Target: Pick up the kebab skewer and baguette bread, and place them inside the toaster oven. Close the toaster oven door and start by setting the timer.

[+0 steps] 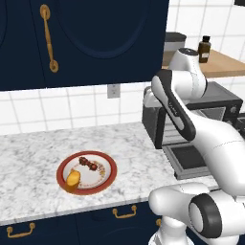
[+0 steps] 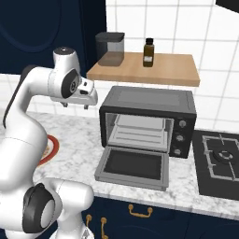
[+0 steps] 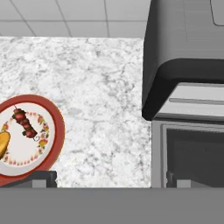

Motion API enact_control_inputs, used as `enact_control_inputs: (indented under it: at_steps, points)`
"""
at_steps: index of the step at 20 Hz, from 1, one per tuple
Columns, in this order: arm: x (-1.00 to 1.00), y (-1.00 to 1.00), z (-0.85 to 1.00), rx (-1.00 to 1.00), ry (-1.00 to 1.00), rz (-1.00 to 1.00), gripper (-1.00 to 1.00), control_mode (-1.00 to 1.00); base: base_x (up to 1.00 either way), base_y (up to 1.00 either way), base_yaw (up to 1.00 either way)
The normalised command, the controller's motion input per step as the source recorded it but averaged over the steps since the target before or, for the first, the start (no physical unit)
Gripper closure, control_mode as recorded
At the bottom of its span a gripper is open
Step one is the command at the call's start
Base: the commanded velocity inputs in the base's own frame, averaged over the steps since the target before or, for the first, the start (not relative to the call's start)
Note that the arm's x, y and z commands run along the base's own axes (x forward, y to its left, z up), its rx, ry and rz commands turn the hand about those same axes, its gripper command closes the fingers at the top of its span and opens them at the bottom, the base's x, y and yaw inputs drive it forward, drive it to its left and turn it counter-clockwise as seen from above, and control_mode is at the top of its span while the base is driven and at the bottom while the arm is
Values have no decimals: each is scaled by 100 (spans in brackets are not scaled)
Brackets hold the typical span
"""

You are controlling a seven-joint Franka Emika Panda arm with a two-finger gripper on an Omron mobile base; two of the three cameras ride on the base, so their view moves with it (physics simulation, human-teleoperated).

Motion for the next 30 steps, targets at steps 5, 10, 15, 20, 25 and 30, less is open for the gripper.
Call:
enact_control_inputs:
  at_steps: [5,10,15,20,25,30]
  points:
    - [0,0,0,0,0,0,-100,100,0,0,0]
    - [0,0,0,0,0,0,-100,100,0,0,0]
    - [0,0,0,0,0,0,-100,-100,0,0,0]
    - [-6,0,-6,-4,0,0,-100,-100,0,0,0]
    - [-52,-53,-23,-2,-8,28,-100,-100,0,0,0]
    - [-67,-100,-21,0,-35,49,-100,-100,0,0,0]
